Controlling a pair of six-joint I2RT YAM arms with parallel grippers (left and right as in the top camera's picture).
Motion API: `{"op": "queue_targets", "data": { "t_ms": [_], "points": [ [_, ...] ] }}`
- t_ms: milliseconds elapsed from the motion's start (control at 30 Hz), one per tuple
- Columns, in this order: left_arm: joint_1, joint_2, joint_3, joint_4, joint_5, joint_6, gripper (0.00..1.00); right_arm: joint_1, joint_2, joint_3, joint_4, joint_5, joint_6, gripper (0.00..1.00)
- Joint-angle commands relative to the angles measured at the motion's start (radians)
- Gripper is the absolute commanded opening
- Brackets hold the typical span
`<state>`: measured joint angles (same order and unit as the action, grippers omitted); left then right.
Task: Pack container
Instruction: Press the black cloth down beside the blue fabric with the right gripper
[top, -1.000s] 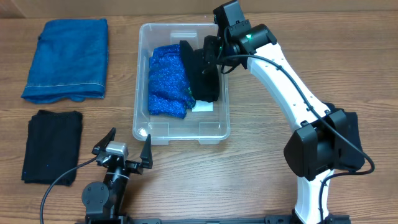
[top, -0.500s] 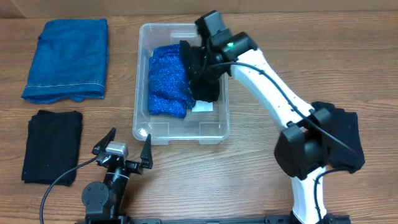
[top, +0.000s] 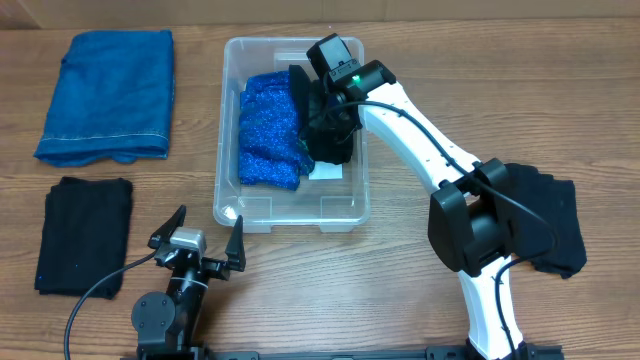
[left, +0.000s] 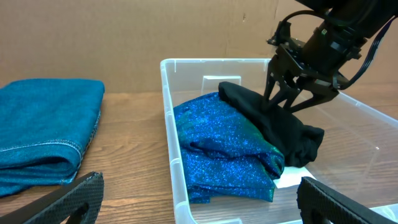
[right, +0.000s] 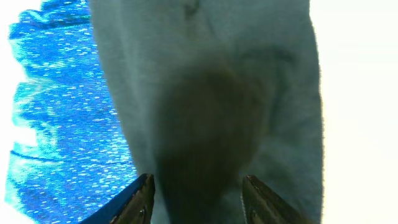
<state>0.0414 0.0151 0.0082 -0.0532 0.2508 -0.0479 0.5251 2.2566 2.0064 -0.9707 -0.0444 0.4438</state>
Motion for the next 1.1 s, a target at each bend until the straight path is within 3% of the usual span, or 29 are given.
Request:
{"op": "queue_targets", "data": {
  "t_ms": [0, 1067],
  "points": [
    [0.005, -0.010, -0.003, 0.002, 0.002, 0.019, 1.00, -0.003, -0.005, 0.003, -0.008, 0.070, -0.006, 0.49],
    [0.005, -0.010, -0.003, 0.001, 0.002, 0.019, 1.00, -0.002, 0.047, 0.002, 0.058, -0.073, -0.055, 0.44]
  ]
}}
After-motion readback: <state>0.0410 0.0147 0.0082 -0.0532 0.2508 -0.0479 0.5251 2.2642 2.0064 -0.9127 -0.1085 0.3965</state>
